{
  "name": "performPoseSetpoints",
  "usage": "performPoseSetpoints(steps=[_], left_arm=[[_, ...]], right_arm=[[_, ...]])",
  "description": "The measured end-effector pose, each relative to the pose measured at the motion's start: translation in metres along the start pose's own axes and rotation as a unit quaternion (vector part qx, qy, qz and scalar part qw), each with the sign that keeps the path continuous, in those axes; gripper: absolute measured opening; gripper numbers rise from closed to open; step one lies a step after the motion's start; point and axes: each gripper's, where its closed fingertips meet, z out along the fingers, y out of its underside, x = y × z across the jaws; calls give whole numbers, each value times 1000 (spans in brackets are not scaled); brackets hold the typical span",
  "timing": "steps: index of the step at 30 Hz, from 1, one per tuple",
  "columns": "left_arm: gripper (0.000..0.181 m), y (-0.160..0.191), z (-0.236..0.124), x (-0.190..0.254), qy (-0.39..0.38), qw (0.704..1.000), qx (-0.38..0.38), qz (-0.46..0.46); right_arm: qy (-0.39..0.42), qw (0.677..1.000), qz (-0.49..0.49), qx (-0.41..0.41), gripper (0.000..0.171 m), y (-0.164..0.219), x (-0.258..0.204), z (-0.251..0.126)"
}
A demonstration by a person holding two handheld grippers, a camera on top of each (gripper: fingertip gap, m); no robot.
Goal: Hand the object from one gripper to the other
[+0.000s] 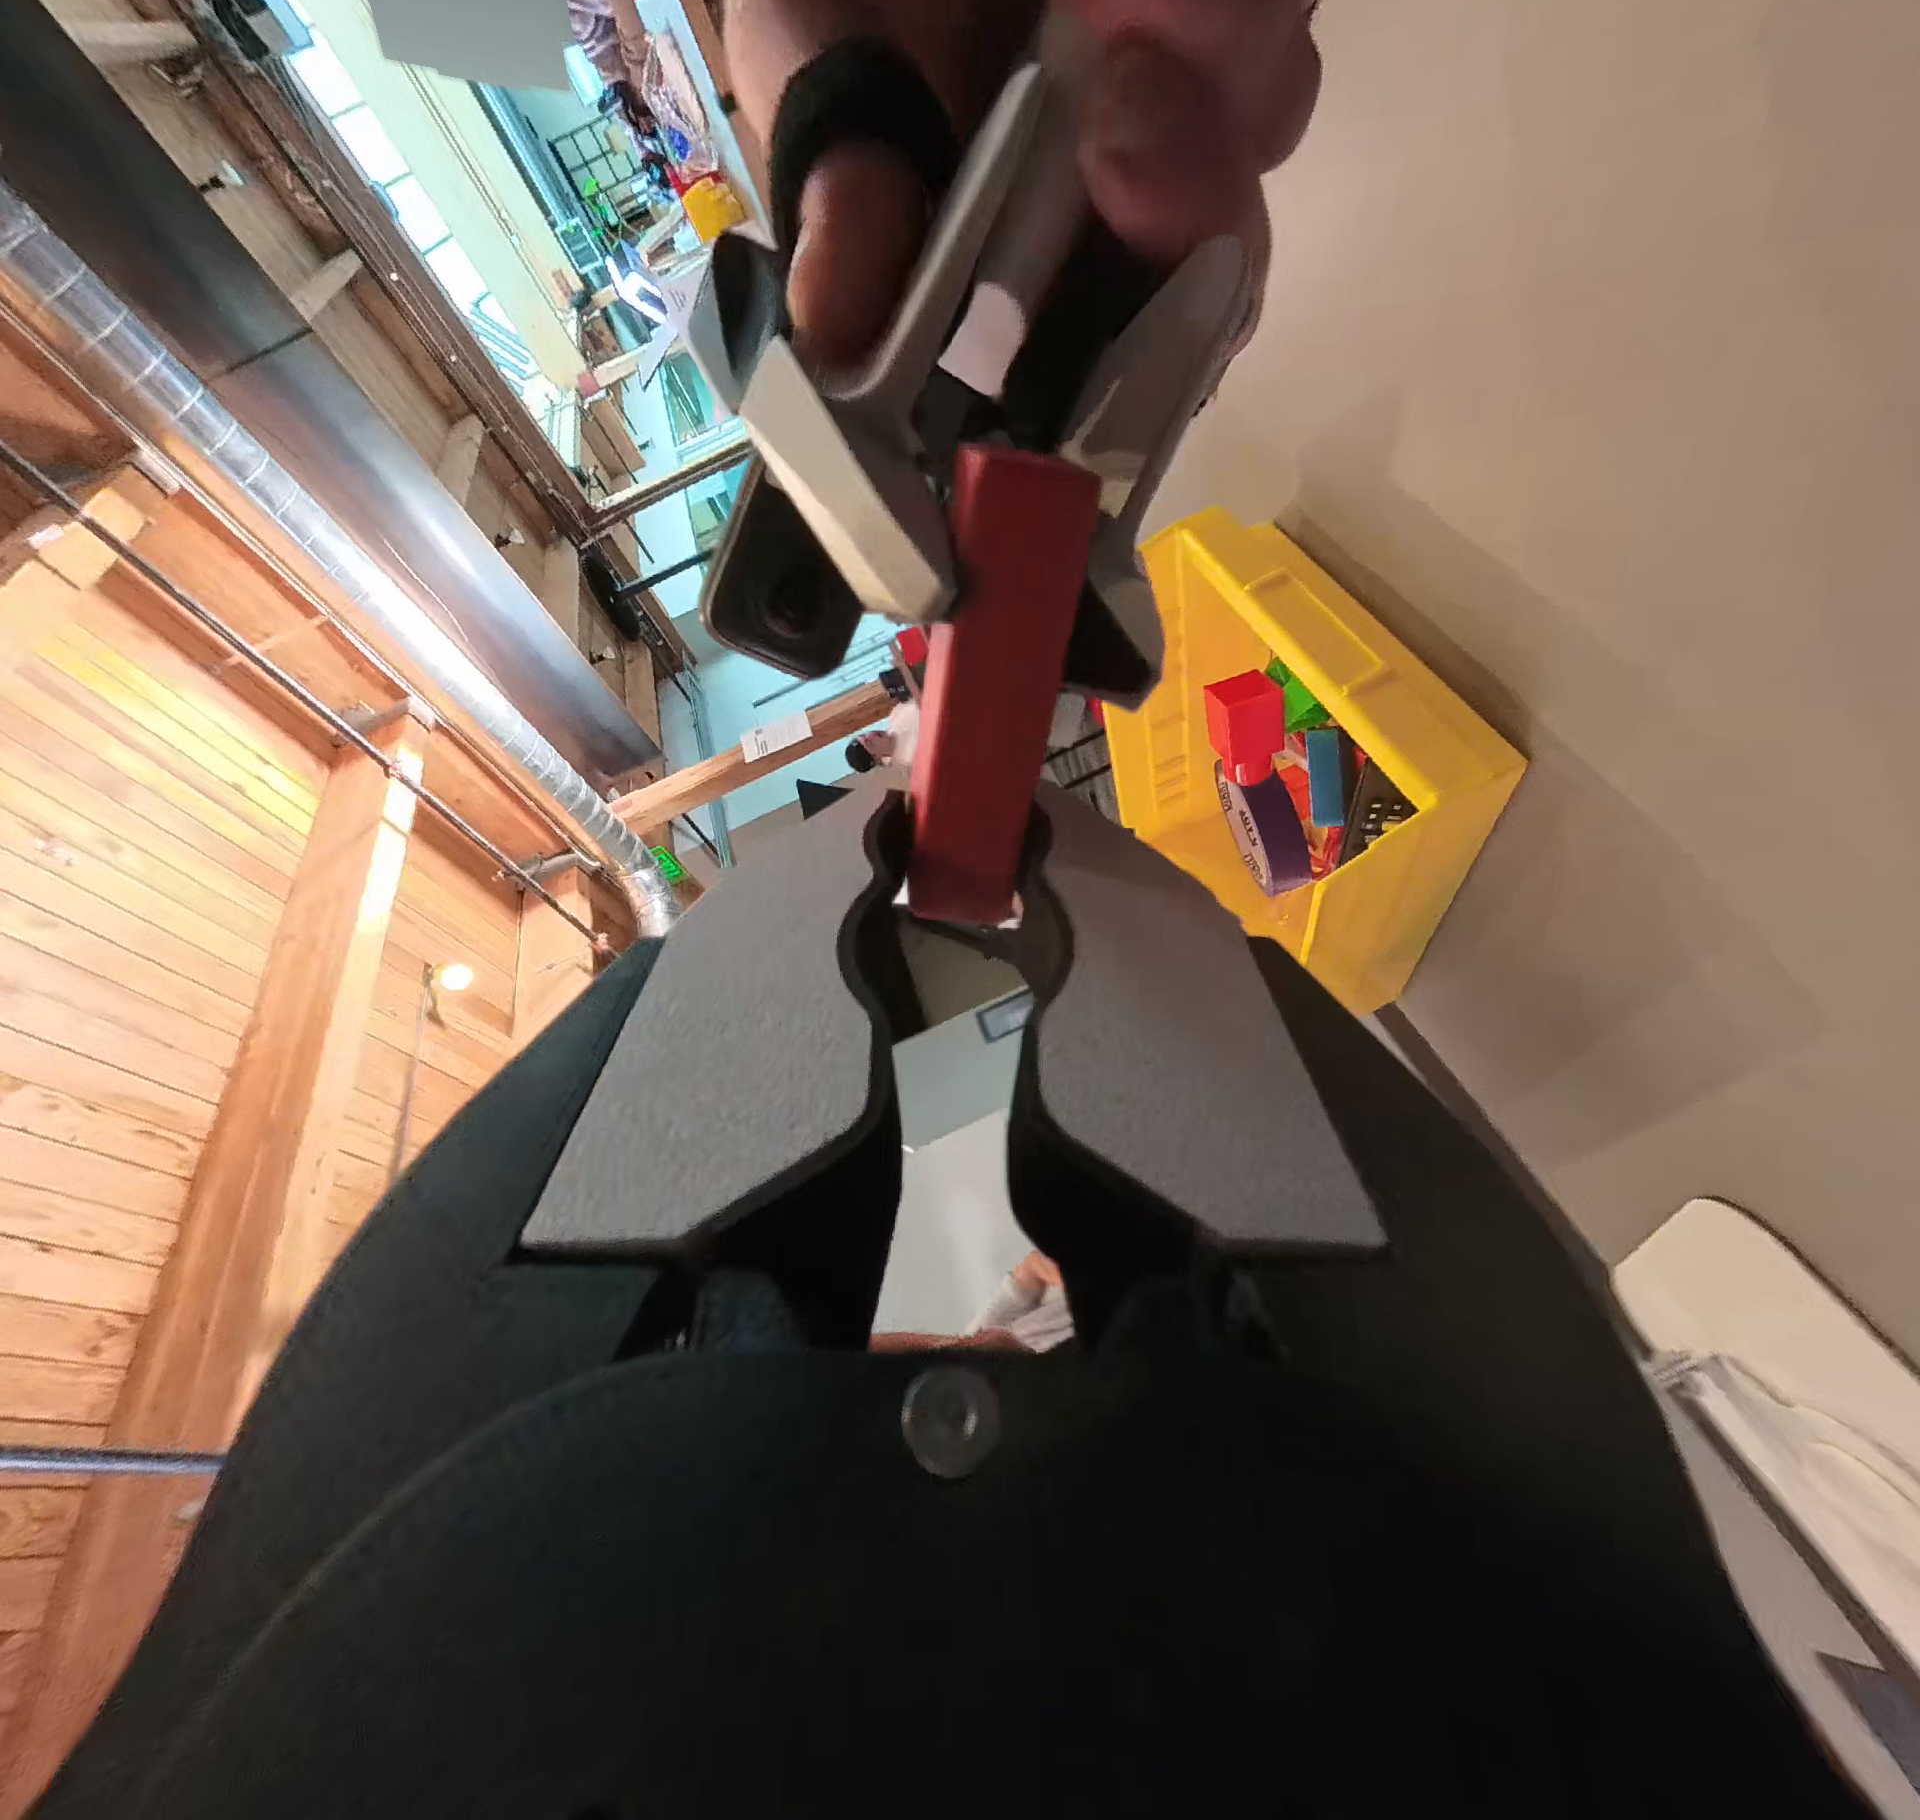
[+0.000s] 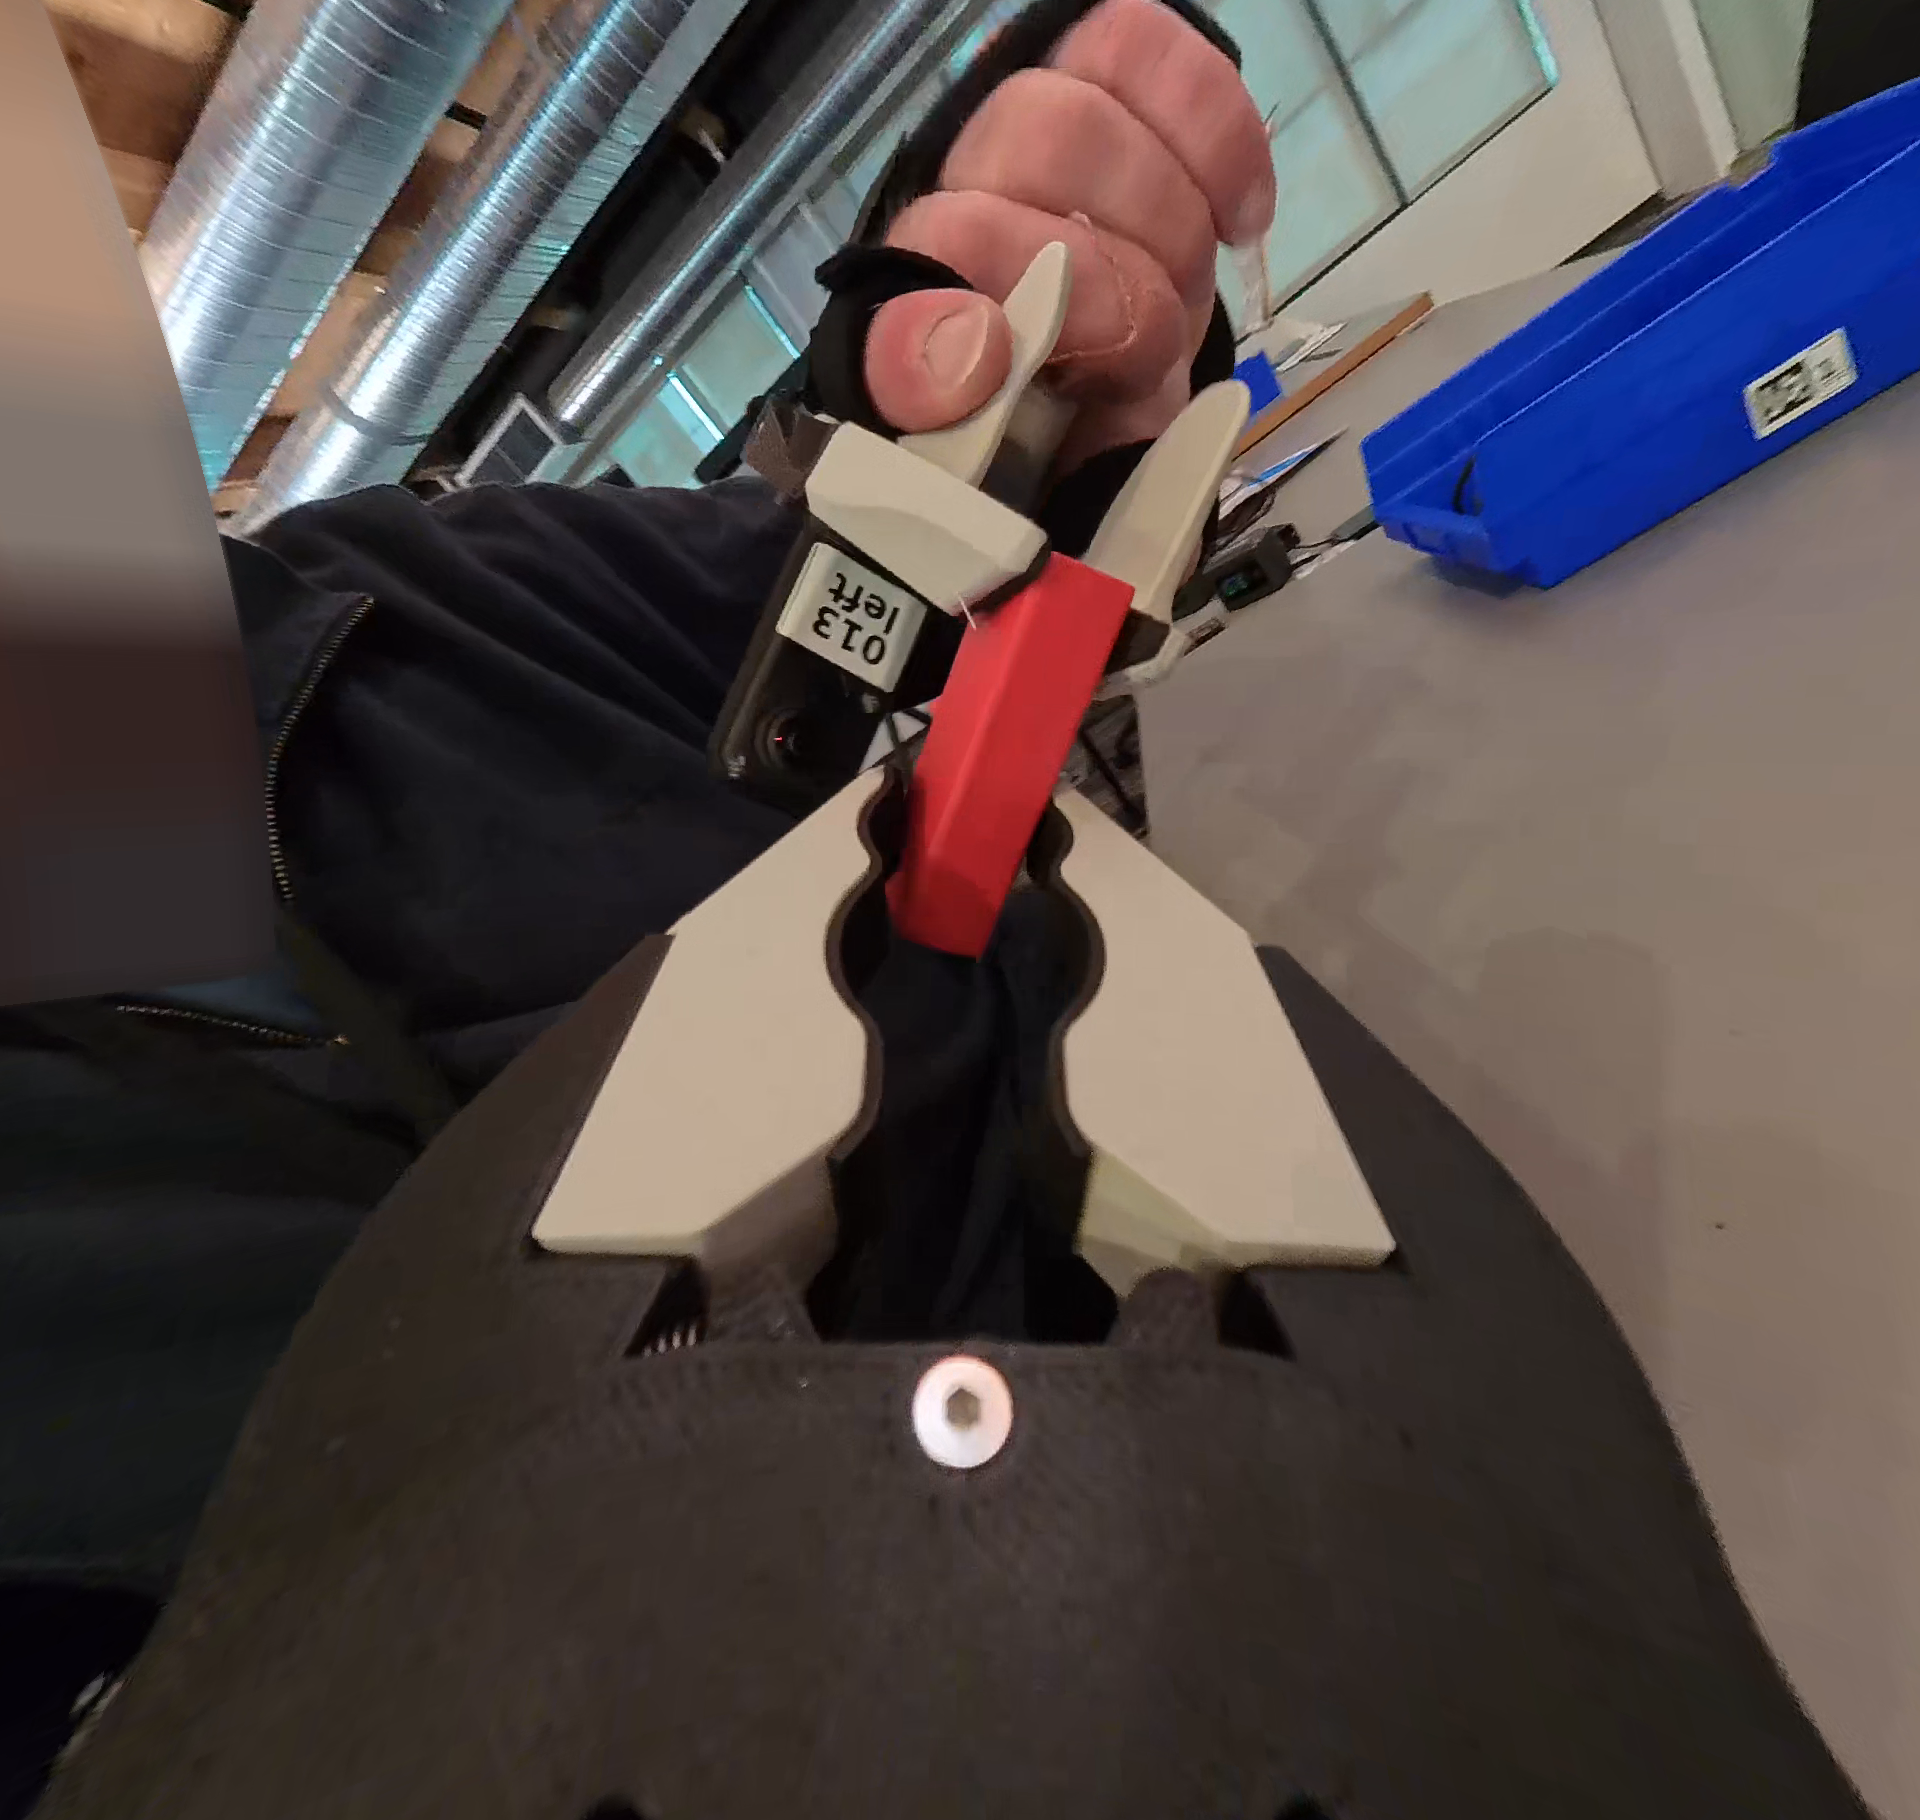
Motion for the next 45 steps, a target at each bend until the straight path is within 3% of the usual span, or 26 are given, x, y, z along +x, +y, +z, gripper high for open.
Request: performPoseSetpoints(steps=[7,10,14,17,19,21,23,25,32,34,38,43,45], left_arm=[[26,20,-6,-3,11,983,-33,-182],[36,29,-12,5,23,956,-41,-289],[42,23,-18,5,42,866,8,-498],[52,18,-22,-11,38,754,81,-651],[61,14,-22,-22,27,689,126,-713],[70,7,-18,-29,27,650,150,-745],[81,3,-9,-28,31,637,137,-758],[81,-3,-2,-28,38,622,133,-770],[24,-19,1,-26,67,573,180,-796],[22,-21,-1,-26,76,559,191,-804],[19,-24,-1,-25,83,563,189,-800],[17,-8,-3,-25,74,532,187,-822],[17,-1,-3,-20,67,549,169,-816]], right_arm=[[55,993,-101,36,15,-14,4,-7],[79,984,-154,52,15,-20,5,-11],[102,969,-213,78,14,-26,5,-14],[112,958,-240,111,14,-31,7,-16],[122,951,-256,121,15,-30,10,-13],[135,944,-275,125,14,-28,14,-8],[158,931,-304,128,14,-27,18,-4],[157,925,-321,127,14,-25,16,3],[124,930,-316,143,15,-21,13,11],[121,931,-316,140,15,-20,13,12],[117,934,-306,139,16,-20,14,12],[158,929,-307,135,26,-21,24,3],[175,926,-309,132,31,-20,26,-2]])
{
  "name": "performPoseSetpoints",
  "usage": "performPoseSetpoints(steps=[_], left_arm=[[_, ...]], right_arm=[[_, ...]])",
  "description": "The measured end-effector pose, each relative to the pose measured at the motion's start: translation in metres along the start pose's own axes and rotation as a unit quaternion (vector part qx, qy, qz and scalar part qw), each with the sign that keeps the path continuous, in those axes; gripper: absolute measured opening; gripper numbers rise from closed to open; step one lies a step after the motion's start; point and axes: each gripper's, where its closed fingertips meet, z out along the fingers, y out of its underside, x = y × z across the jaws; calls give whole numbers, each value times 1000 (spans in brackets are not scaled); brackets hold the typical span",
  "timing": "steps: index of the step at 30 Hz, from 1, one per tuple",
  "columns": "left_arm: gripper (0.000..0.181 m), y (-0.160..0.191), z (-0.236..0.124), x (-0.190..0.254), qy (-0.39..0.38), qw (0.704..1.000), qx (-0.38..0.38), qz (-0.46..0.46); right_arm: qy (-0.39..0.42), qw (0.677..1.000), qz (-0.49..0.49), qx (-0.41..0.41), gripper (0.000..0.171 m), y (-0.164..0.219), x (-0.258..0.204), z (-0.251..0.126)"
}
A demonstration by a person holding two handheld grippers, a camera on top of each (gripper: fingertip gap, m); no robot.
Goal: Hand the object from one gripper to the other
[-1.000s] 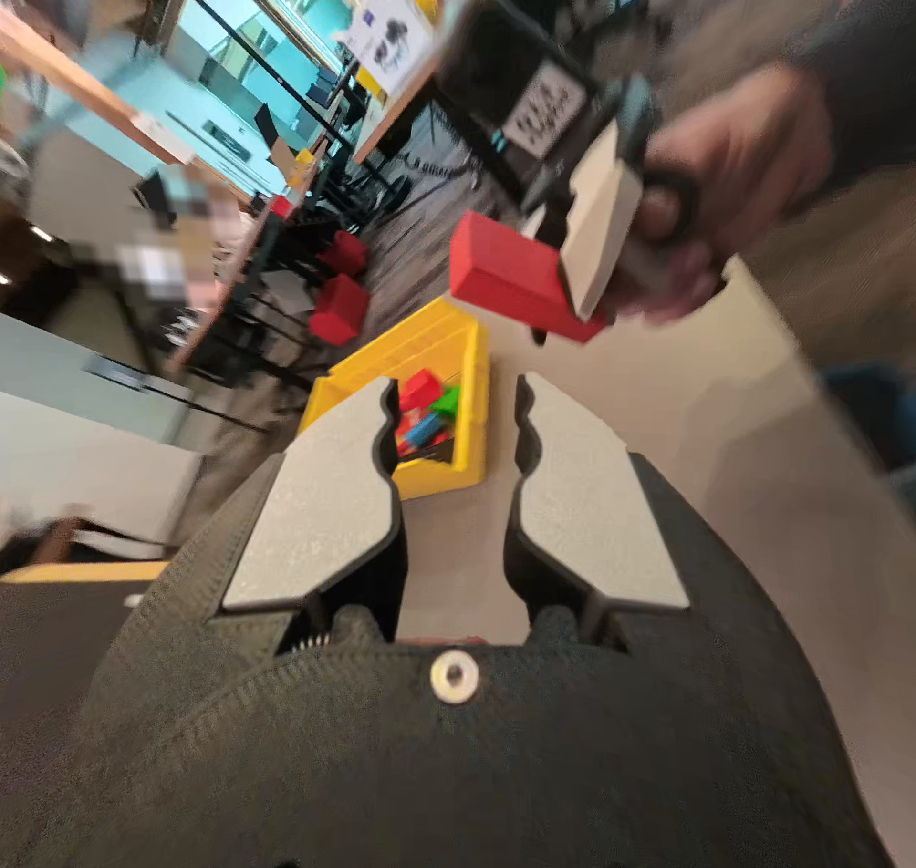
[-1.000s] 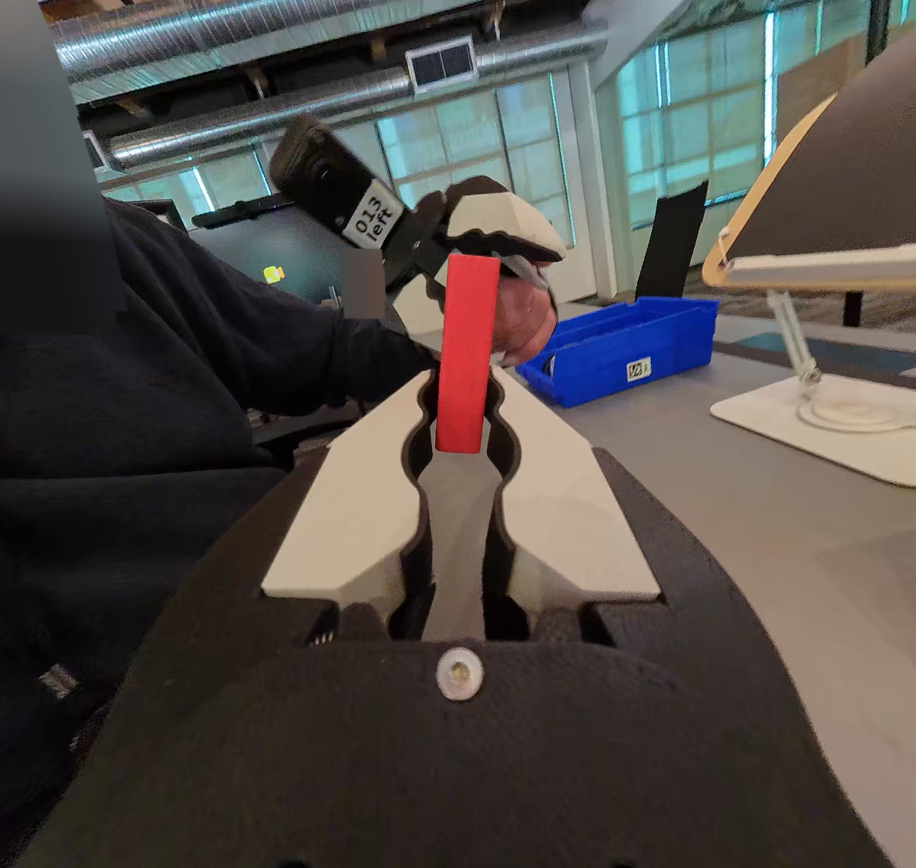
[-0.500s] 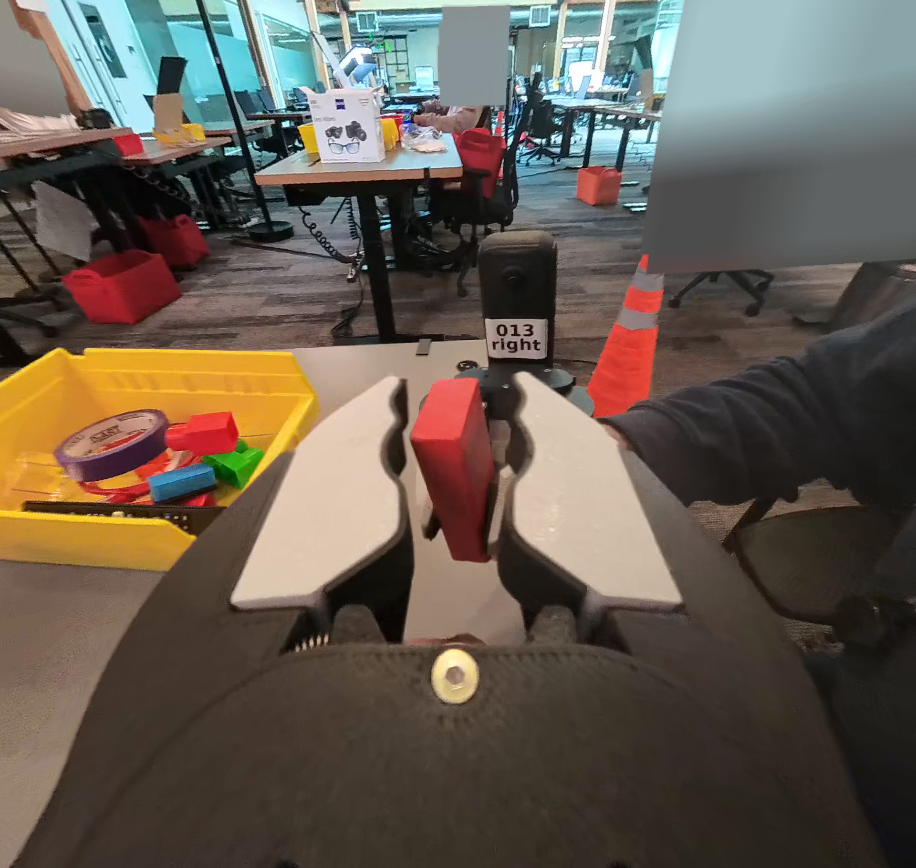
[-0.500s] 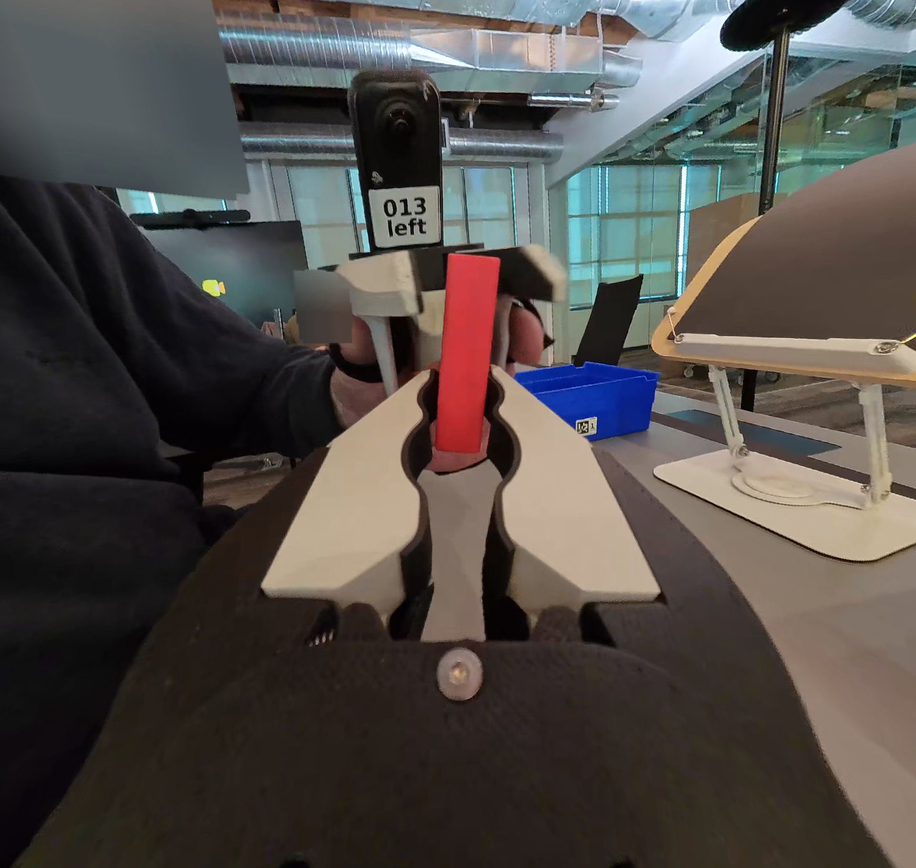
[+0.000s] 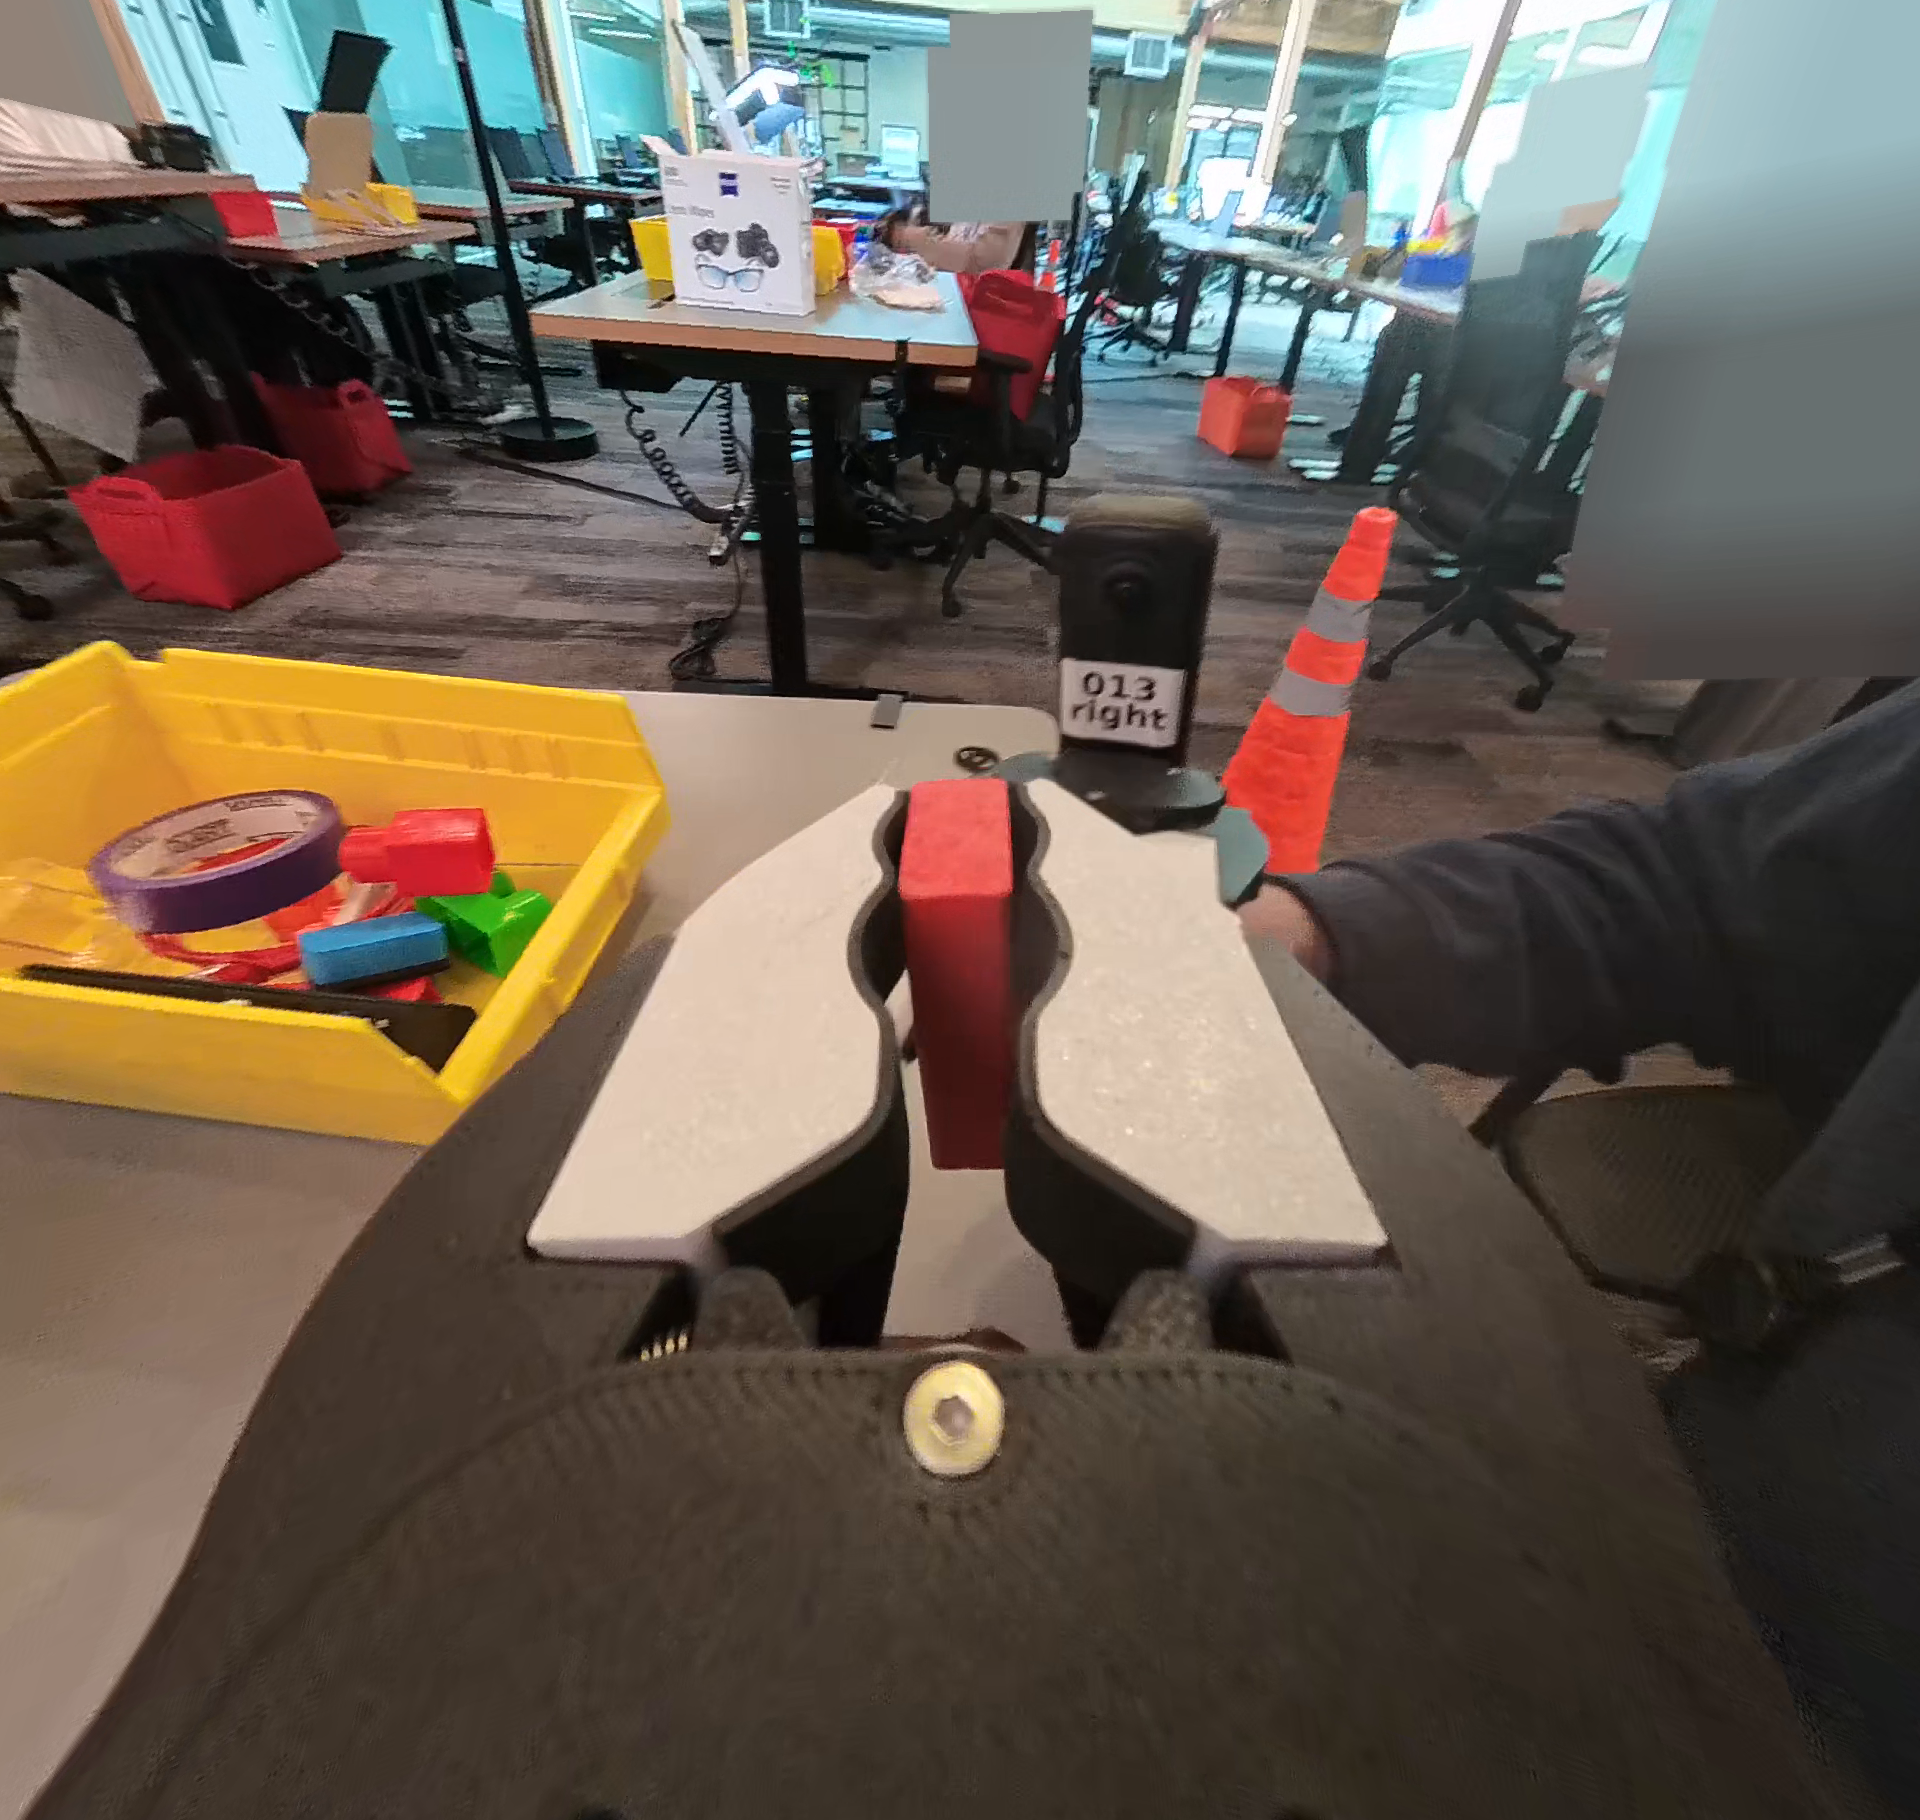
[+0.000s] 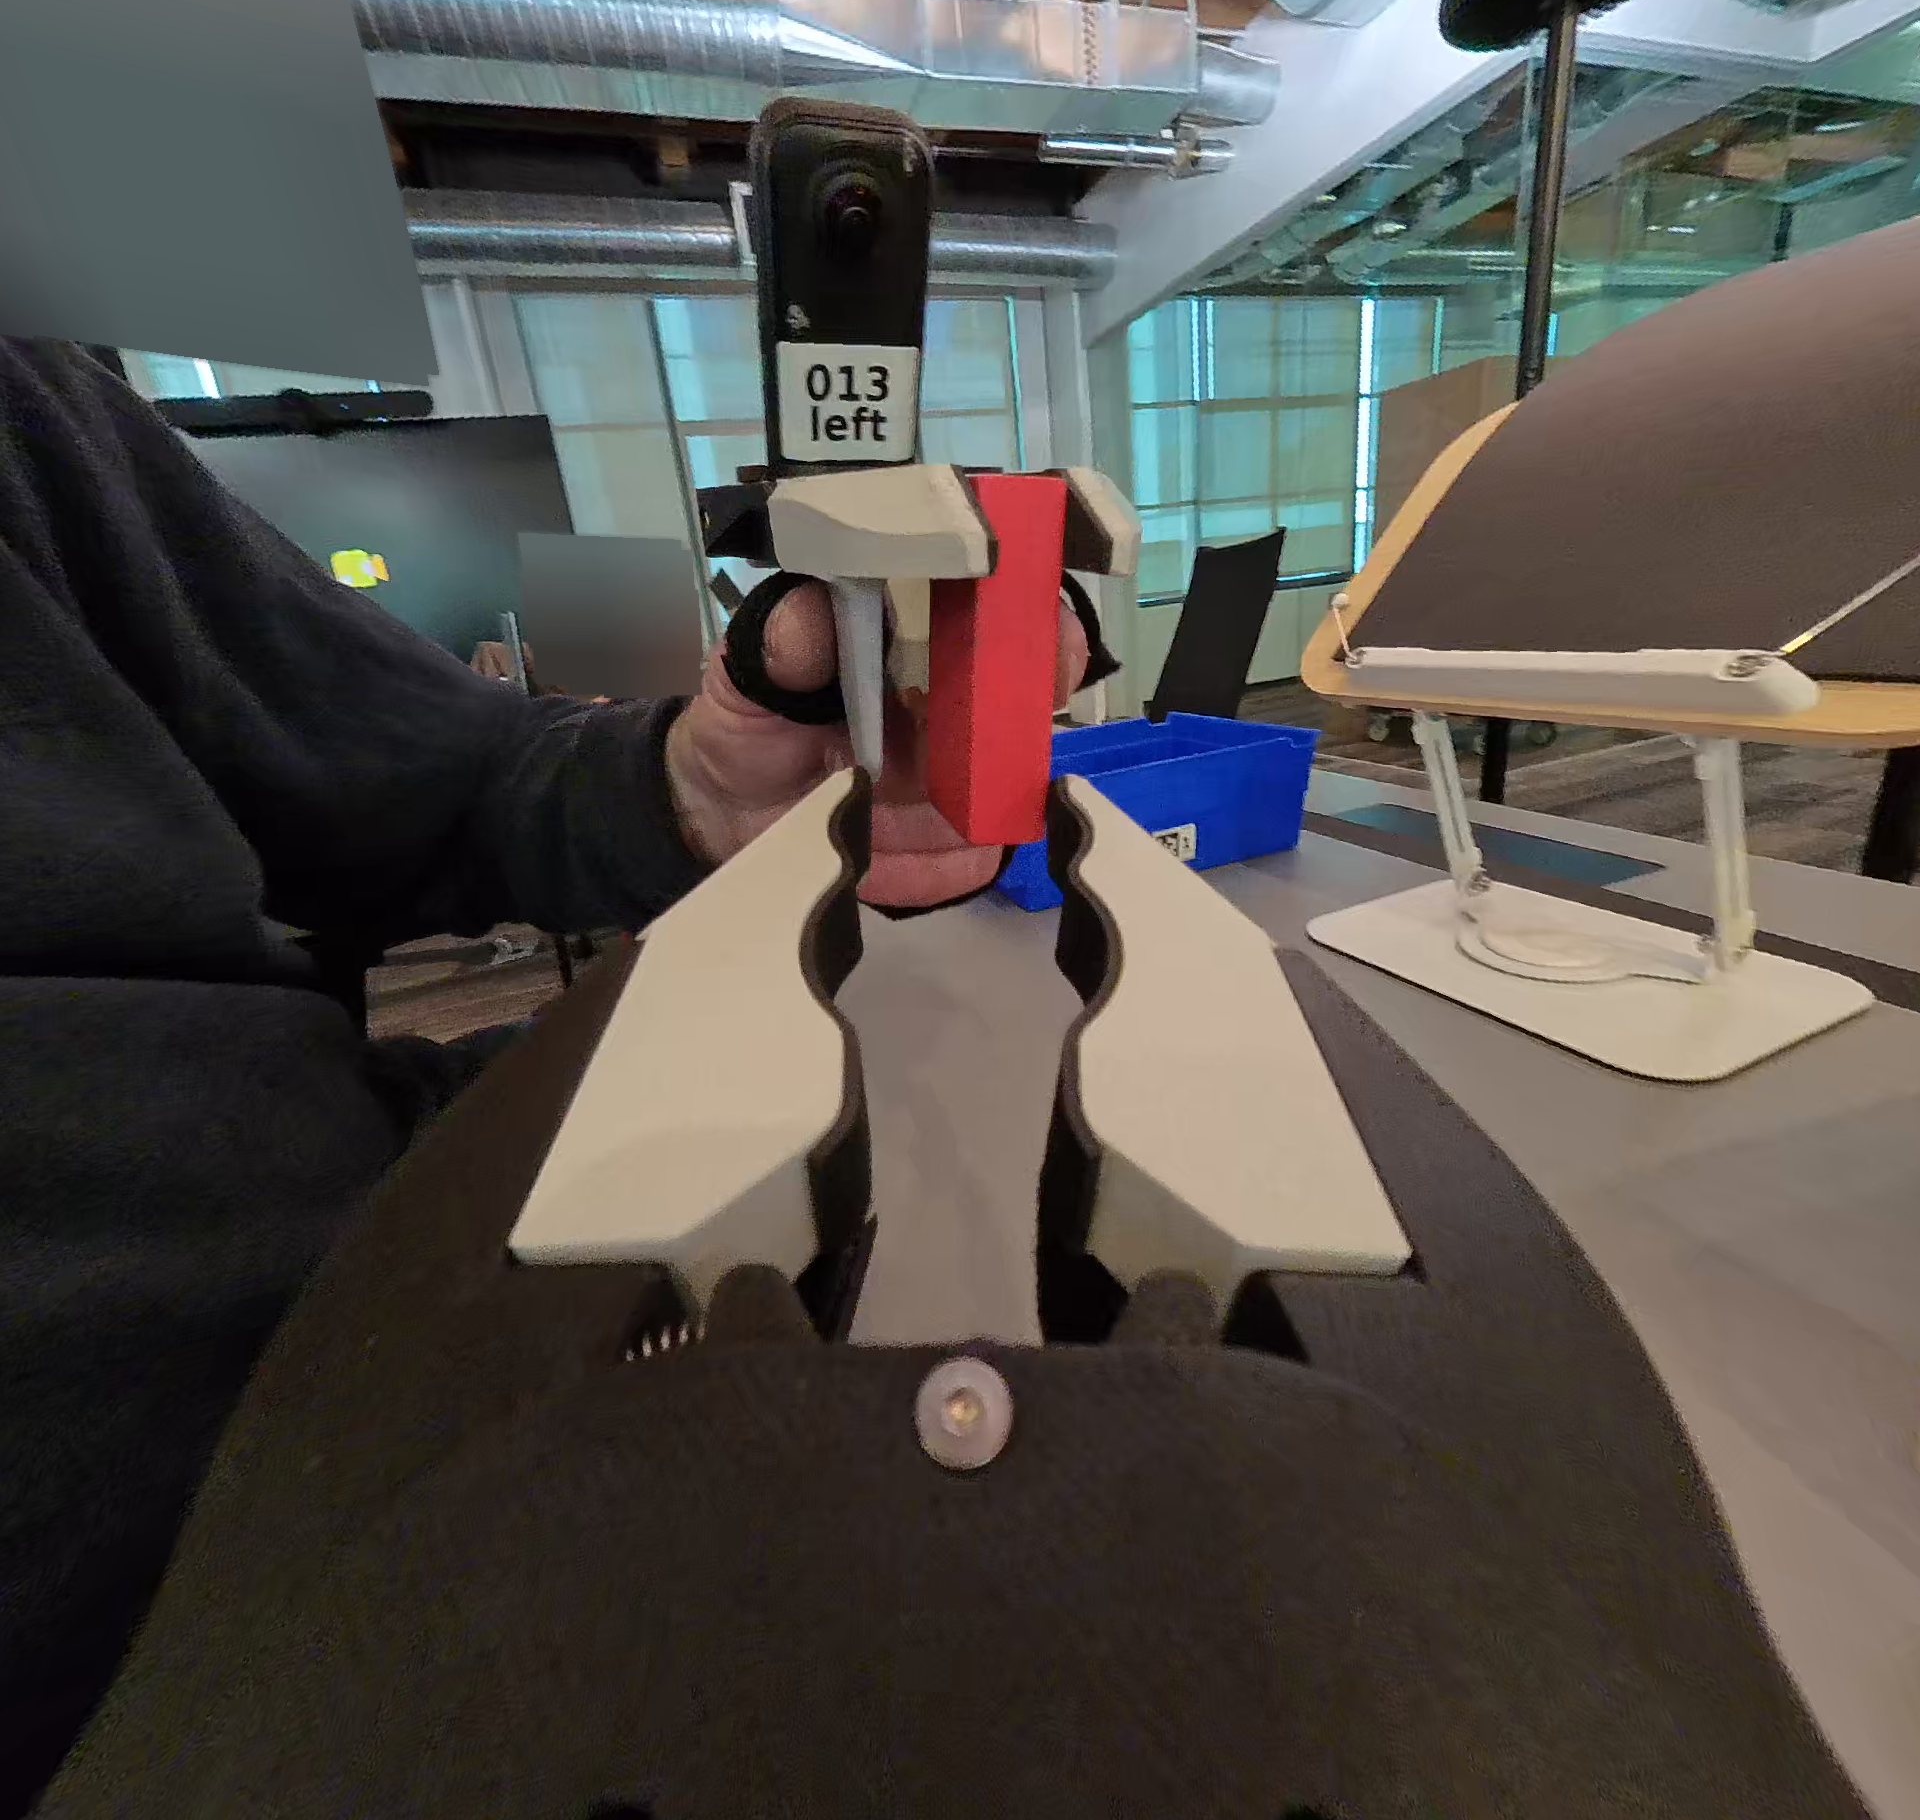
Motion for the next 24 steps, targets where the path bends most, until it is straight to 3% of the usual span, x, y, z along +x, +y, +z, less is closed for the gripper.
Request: performPoseSetpoints(steps=[6,10,11,17,21,24], left_arm=[[17,7,-7,-14,-79,982,-39,164],[17,12,-7,-20,-133,924,-80,349],[17,12,-6,-20,-139,909,-86,383],[17,19,4,0,-121,828,-102,538],[17,19,8,13,-105,825,-84,549],[17,19,8,15,-99,823,-81,554]], right_arm=[[27,999,41,-14,51,-7,10,-12],[-38,979,197,-23,81,-14,3,-8],[-61,969,237,-21,82,-16,0,-6],[-98,963,244,-68,96,-10,-3,11],[-140,957,241,-78,73,-7,-12,17],[-144,958,235,-75,71,-7,-13,18]])
